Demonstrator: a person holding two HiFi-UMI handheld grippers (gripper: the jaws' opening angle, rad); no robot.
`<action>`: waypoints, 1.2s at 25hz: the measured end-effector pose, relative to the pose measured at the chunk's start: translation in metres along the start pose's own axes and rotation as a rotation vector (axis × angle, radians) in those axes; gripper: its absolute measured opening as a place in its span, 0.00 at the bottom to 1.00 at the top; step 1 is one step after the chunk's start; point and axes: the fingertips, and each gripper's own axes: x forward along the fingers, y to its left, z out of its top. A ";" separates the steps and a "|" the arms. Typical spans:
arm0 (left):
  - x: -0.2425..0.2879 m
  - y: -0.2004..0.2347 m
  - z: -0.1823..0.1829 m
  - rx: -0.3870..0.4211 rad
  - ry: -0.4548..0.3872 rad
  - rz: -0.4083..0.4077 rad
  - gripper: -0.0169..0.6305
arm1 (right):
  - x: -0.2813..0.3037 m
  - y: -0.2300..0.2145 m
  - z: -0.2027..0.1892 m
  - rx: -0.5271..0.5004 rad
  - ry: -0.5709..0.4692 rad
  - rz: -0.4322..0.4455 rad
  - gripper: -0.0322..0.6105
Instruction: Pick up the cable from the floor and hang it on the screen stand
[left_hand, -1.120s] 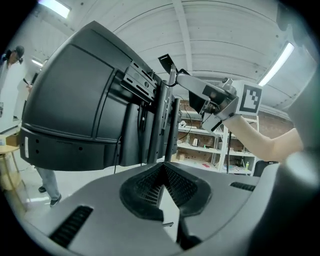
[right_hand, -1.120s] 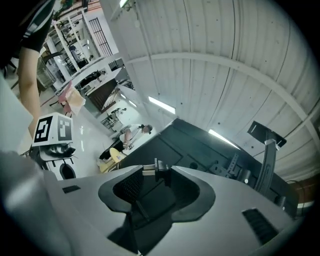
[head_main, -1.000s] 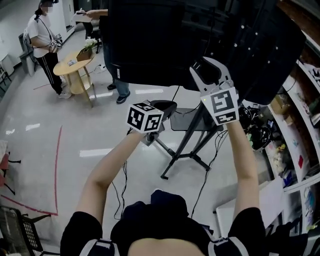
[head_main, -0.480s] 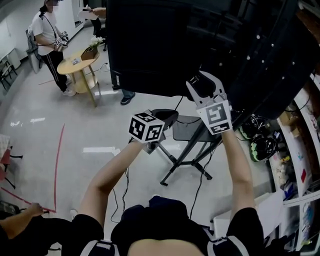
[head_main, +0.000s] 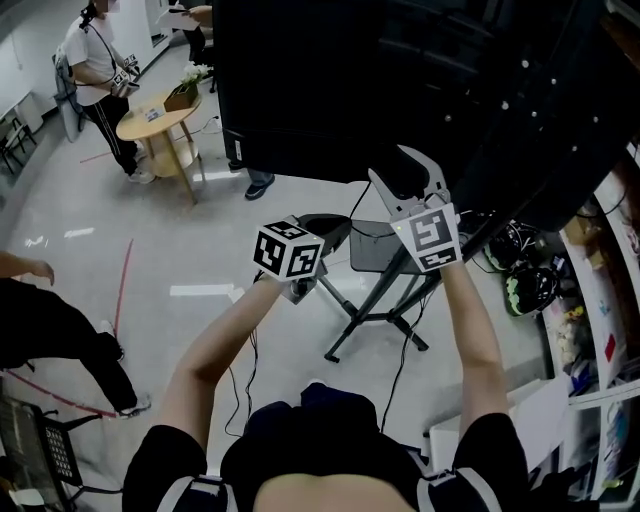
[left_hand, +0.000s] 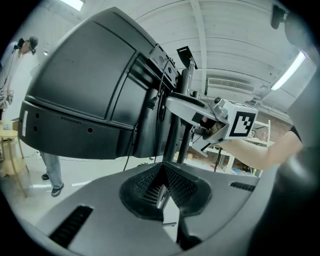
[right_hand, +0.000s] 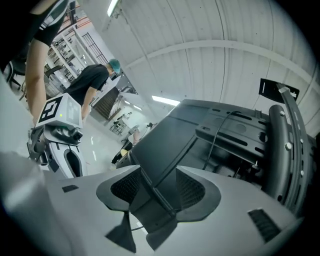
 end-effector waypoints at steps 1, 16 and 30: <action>-0.002 0.001 -0.002 -0.003 0.002 0.002 0.03 | -0.001 0.005 -0.003 0.015 0.006 0.004 0.39; -0.052 -0.001 -0.013 0.023 -0.069 0.093 0.03 | -0.020 0.094 -0.027 0.527 -0.026 0.078 0.39; -0.185 0.049 -0.032 -0.041 -0.266 0.499 0.03 | 0.010 0.233 0.050 0.837 -0.127 0.342 0.12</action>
